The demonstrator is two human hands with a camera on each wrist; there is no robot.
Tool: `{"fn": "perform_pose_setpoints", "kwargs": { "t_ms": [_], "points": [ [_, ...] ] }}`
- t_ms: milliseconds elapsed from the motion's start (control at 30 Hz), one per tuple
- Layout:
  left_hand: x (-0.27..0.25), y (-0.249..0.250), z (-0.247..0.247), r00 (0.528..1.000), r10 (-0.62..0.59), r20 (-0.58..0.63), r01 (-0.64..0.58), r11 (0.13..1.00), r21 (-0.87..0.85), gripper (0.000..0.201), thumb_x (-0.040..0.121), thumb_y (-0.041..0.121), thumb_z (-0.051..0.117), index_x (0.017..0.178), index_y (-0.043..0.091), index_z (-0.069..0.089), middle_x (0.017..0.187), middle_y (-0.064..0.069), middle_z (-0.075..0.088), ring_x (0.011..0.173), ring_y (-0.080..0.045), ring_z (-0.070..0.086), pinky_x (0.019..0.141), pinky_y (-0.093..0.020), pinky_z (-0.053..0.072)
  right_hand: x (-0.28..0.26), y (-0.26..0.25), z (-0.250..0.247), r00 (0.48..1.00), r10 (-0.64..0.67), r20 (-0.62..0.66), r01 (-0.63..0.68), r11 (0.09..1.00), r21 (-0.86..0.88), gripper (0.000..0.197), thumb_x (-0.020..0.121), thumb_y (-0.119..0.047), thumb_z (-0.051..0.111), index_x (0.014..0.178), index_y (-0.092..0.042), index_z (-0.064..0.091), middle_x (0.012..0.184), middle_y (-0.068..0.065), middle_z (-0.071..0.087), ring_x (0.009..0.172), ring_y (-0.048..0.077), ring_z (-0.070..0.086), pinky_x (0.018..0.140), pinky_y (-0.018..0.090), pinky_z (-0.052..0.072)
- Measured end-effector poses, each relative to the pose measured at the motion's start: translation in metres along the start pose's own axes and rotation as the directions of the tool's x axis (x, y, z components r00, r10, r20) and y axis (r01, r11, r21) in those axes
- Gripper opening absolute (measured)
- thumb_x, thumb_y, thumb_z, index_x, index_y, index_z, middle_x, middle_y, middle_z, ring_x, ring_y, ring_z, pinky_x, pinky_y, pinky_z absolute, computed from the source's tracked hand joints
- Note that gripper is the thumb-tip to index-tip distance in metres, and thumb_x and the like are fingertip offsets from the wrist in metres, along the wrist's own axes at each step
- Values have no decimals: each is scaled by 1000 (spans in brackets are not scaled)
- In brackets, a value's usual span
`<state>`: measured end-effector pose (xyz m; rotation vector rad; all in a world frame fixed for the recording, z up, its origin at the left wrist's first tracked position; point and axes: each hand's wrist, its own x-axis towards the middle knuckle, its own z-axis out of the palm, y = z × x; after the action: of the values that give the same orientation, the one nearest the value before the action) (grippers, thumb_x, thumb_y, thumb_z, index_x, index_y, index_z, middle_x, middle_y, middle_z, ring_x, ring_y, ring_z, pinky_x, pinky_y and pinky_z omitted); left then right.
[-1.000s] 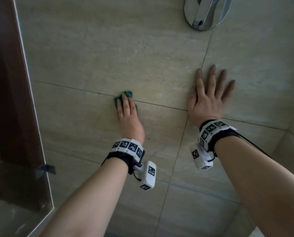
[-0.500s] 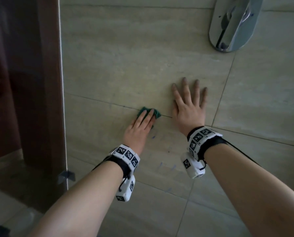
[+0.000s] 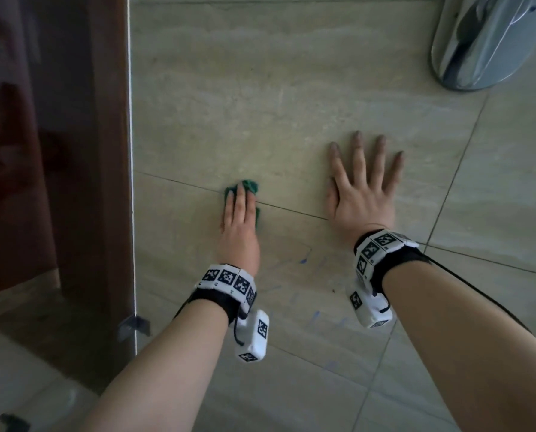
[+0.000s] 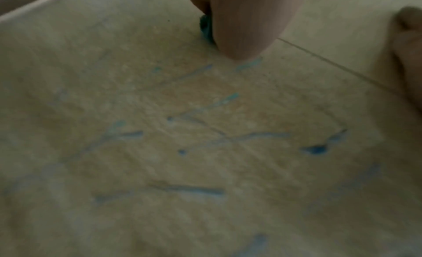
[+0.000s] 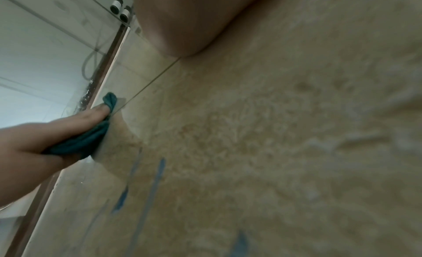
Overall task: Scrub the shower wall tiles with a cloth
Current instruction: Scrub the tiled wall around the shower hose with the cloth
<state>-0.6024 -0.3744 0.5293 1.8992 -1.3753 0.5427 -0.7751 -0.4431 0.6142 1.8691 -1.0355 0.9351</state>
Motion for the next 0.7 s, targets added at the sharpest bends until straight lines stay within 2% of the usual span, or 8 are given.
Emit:
{"fn": "perform_pose_setpoints", "kwargs": {
  "t_ms": [100, 200, 267, 300, 367, 467, 567, 700],
  "points": [
    [-6, 24, 5, 998, -44, -37, 42, 998, -55, 83, 86, -15, 36, 152, 11, -8, 159, -5, -20, 146, -25, -16, 121, -33, 3, 1, 0, 1, 1000, 0, -19, 0, 1000, 9, 59, 97, -41, 22, 152, -22, 16, 159, 12, 10, 144, 43, 2, 112, 56, -13],
    [-26, 38, 17, 953, 303, 10, -303, 953, 15, 83, 77, -15, 24, 145, 14, -14, 153, -3, -25, 142, -24, -23, 120, -38, 1, 1, 0, 2, 1000, 10, -20, -10, 1000, -5, 59, 98, -42, 20, 153, -23, 11, 160, 11, 6, 144, 41, -2, 112, 56, -13],
    [-27, 24, 20, 874, 485, 37, -486, 872, 58, 81, 74, -8, 32, 147, 14, 5, 156, -1, -5, 147, -21, -1, 117, -38, 15, 1, 0, 2, 1000, 12, -18, -12, 1000, 2, 59, 98, -43, 19, 153, -24, 12, 160, 11, 5, 145, 40, -2, 113, 56, -11],
    [-22, 16, 18, 866, 499, 26, -499, 863, 80, 80, 73, -7, 37, 147, 15, 14, 156, 0, 4, 147, -21, 11, 115, -38, 20, 1, -1, 2, 1000, 9, -27, -9, 1000, 12, 59, 98, -42, 20, 153, -23, 14, 160, 11, 7, 145, 41, -1, 113, 56, -11],
    [-5, -1, 11, 905, 424, -32, -422, 905, 60, 85, 71, -14, 33, 149, 16, 18, 156, 2, 4, 146, -20, 9, 117, -37, 19, 1, -1, 3, 999, 2, -54, 0, 1000, 25, 58, 97, -41, 23, 152, -22, 19, 159, 13, 11, 144, 43, 3, 112, 55, -12],
    [24, -22, -4, 992, 104, -75, -108, 992, -60, 88, 78, -22, 26, 152, 18, 2, 154, 4, -17, 142, -13, -18, 118, -27, -6, 1, 0, 5, 997, -3, -79, 4, 1000, 19, 58, 97, -40, 24, 152, -22, 21, 159, 13, 13, 144, 43, 5, 112, 55, -12],
    [34, -46, -3, 977, -191, -95, 172, 969, -180, 89, 81, -20, 40, 153, 15, 1, 160, 0, -11, 148, -21, -9, 121, -33, 1, 2, 0, 5, 997, -2, -82, 3, 1000, 16, 58, 97, -41, 23, 152, -22, 19, 159, 13, 13, 144, 43, 3, 113, 56, -10],
    [33, -55, -4, 930, -366, -37, 339, 893, -297, 78, 87, -17, 39, 152, 5, 1, 161, -8, -6, 148, -27, -4, 119, -30, 6, 1, -1, 6, 997, 3, -83, -2, 1000, 9, 59, 96, -41, 23, 152, -22, 17, 158, 14, 13, 143, 42, 2, 112, 56, -12]
  ]
}}
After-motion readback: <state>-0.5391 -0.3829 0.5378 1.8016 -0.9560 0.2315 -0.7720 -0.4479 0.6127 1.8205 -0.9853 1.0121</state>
